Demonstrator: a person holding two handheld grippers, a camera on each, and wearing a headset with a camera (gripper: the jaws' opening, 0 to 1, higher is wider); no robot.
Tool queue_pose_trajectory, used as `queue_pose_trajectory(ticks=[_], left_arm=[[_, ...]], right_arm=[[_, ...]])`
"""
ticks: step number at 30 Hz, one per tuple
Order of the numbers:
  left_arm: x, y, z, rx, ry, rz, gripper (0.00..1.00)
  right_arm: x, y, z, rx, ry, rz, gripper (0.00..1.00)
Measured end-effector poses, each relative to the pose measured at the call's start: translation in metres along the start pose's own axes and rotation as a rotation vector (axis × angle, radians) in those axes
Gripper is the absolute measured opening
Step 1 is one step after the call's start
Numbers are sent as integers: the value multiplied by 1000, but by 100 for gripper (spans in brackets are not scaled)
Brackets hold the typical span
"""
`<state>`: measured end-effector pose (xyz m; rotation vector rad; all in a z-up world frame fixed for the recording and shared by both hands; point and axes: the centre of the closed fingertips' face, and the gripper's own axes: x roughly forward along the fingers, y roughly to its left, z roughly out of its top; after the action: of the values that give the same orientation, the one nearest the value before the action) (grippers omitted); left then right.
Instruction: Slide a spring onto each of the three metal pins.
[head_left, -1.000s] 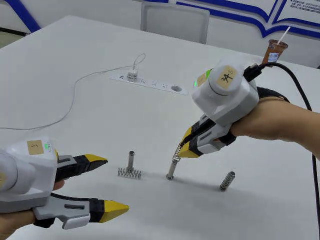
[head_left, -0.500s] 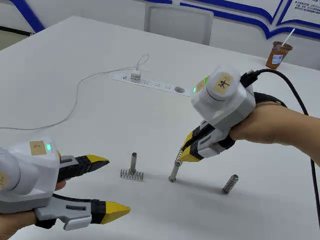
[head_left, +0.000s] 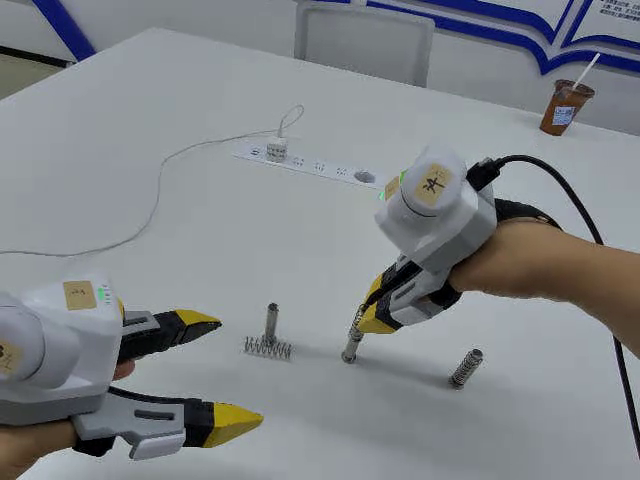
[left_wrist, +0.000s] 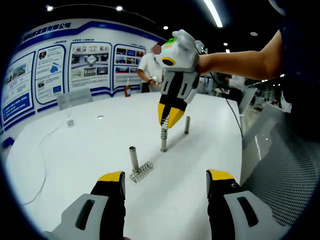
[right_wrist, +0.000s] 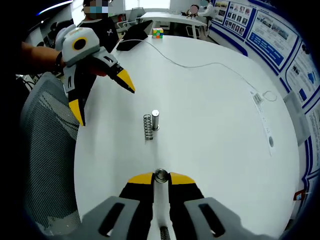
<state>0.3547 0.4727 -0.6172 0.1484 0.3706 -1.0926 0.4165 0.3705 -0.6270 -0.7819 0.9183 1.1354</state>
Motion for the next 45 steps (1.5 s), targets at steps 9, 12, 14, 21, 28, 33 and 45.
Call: queue_pose_trajectory(ticks=[9, 12, 14, 21, 28, 33, 45], left_arm=[[0, -1, -2, -1, 4, 1, 67], [-1, 0, -3, -1, 5, 4, 67], [-1, 0, -3, -3, 4, 5, 67], [-1, 0, -3, -2, 5, 6, 67], [-1, 0, -1, 1, 2, 6, 67], [-1, 0, 0, 3, 2, 6, 67], [0, -1, 0, 7, 5, 2, 66]], right_arm=[[18, 3, -8, 8, 34, 5, 12], [22, 3, -11, -3, 48, -1, 12], [24, 2, -12, -1, 47, 0, 12], [27, 2, -13, 5, 47, -2, 12], [26, 4, -11, 8, 34, 0, 15], [18, 3, -6, 2, 13, -16, 19], [19, 13, 21, -22, -51, -19, 20]])
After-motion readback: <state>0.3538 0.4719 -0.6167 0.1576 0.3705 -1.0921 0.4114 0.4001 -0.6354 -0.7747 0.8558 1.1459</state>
